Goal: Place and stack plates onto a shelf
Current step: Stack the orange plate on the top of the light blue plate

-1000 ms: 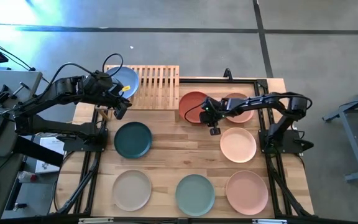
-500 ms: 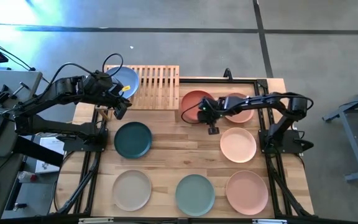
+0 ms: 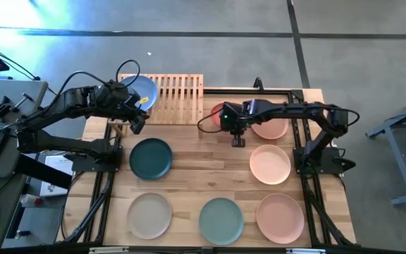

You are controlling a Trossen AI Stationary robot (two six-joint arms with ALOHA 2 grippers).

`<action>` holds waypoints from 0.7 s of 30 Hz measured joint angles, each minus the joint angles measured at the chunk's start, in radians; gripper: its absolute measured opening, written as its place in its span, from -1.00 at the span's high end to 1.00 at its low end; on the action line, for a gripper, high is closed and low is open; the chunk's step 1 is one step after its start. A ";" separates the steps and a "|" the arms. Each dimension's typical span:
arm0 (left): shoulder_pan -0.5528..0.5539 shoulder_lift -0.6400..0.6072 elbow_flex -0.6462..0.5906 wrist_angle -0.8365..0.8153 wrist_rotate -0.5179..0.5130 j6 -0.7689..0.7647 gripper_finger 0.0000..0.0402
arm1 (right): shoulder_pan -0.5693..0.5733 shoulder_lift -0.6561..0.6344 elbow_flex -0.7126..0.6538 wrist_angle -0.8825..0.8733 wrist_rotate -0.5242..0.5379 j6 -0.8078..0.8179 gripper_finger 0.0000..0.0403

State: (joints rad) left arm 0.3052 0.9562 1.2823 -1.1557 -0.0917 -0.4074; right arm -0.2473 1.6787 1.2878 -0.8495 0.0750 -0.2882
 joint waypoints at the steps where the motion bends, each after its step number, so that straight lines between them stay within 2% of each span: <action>1: 0.000 0.000 0.000 0.000 0.000 0.000 0.57 | 0.007 0.000 0.019 -0.012 0.012 0.001 1.00; 5: 0.000 0.000 0.000 -0.001 -0.002 0.016 0.57 | 0.028 0.000 0.100 -0.086 0.079 0.030 1.00; 11: 0.000 0.004 0.000 -0.006 -0.006 0.061 0.57 | 0.032 0.000 0.224 -0.286 0.202 0.202 1.00; 21: 0.000 0.046 0.000 -0.080 0.007 0.070 0.57 | 0.063 0.000 0.428 -0.493 0.289 0.288 1.00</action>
State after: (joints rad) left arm 0.3054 1.0024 1.2823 -1.2352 -0.0849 -0.3379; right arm -0.1840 1.6791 1.7160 -1.3423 0.3637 0.0000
